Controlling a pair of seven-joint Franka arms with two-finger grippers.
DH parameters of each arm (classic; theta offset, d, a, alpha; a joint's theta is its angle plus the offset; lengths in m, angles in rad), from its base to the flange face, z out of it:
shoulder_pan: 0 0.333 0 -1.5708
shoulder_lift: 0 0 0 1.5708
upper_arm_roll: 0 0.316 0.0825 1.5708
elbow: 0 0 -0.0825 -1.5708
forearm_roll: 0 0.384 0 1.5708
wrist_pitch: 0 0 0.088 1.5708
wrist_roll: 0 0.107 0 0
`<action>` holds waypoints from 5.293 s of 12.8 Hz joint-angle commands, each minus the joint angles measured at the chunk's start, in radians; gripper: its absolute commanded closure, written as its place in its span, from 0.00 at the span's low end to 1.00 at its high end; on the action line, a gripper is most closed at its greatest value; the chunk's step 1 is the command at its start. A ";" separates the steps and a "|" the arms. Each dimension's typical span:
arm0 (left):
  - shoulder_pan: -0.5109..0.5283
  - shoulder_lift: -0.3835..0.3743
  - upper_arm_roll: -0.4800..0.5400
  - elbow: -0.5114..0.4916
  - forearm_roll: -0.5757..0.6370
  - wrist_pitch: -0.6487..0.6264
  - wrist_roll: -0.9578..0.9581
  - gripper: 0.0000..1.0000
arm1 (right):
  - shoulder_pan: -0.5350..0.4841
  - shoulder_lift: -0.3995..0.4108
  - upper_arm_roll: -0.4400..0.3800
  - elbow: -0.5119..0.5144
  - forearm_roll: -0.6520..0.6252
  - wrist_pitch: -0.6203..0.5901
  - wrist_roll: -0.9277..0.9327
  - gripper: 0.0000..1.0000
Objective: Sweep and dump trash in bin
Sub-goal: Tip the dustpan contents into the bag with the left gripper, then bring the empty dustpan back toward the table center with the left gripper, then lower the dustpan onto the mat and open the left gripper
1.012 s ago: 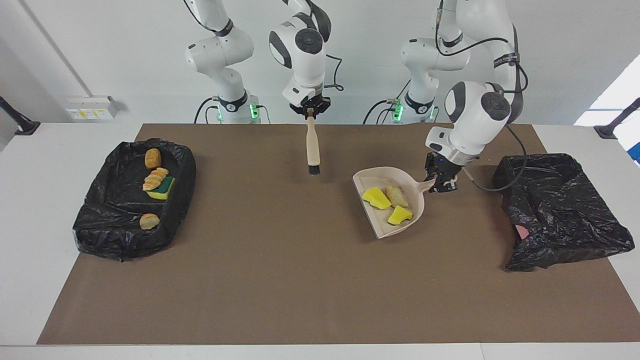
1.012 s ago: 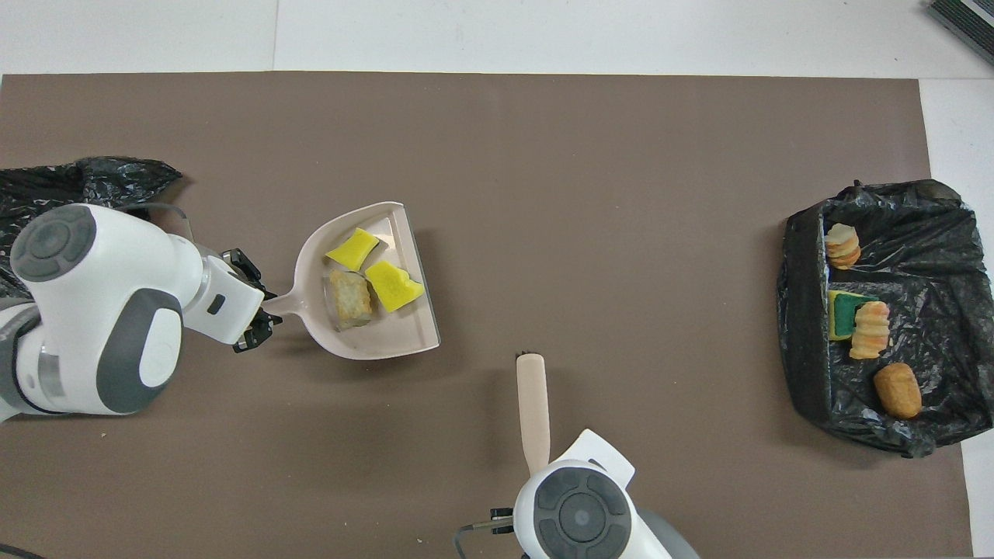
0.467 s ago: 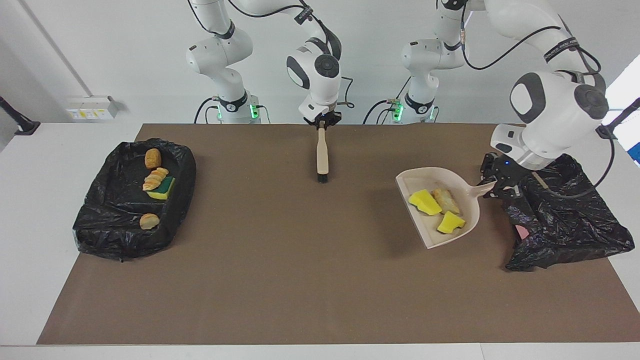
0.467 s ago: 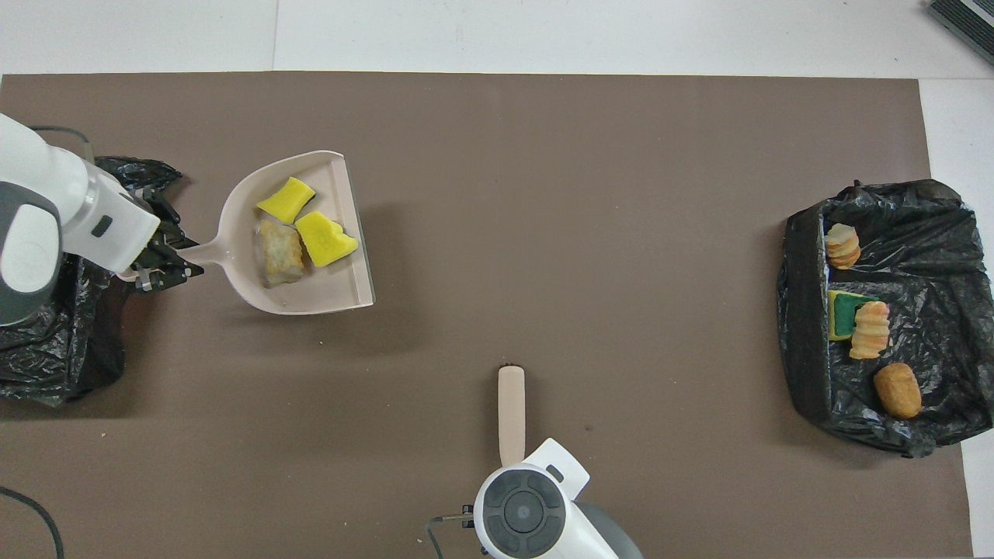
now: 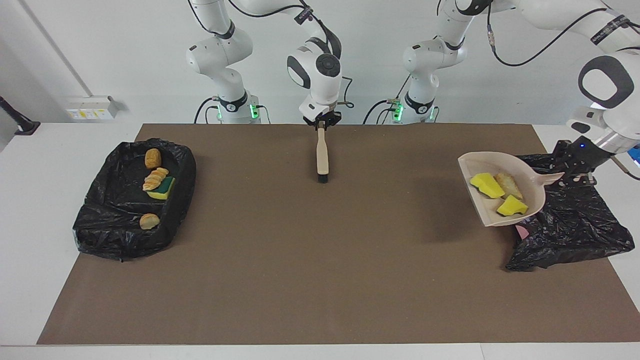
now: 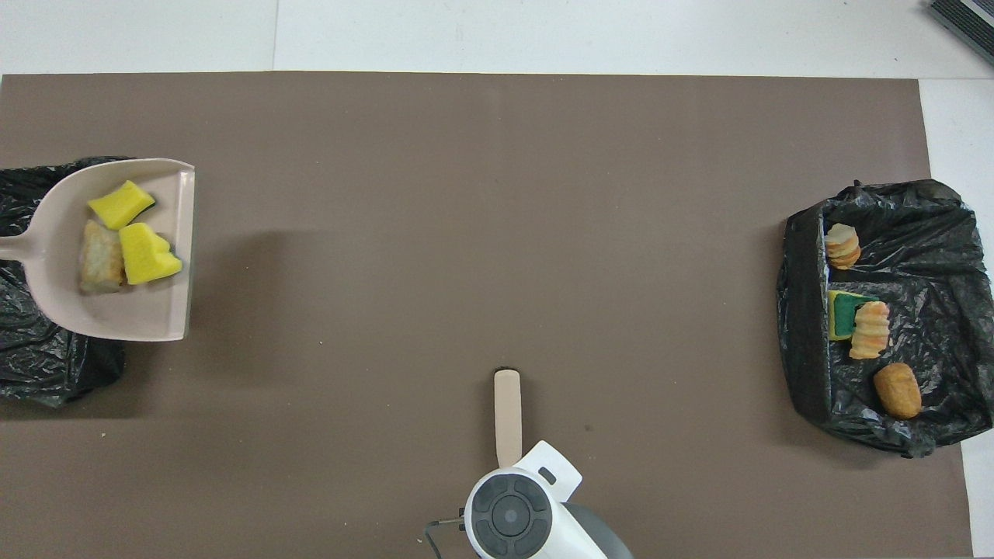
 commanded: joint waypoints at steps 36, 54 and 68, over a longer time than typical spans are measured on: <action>-0.059 -0.227 0.001 -0.208 0.293 0.005 -1.063 1.00 | -0.639 -0.071 -0.291 0.699 -0.239 -0.551 -0.657 0.00; -0.857 -0.074 0.001 -0.307 -0.099 0.352 -2.551 1.00 | -0.628 -0.087 -0.277 0.760 -0.241 -0.648 -0.659 0.00; -0.974 0.143 0.004 -0.244 -0.128 0.594 -2.675 0.00 | -0.628 -0.085 -0.277 0.760 -0.241 -0.648 -0.659 0.00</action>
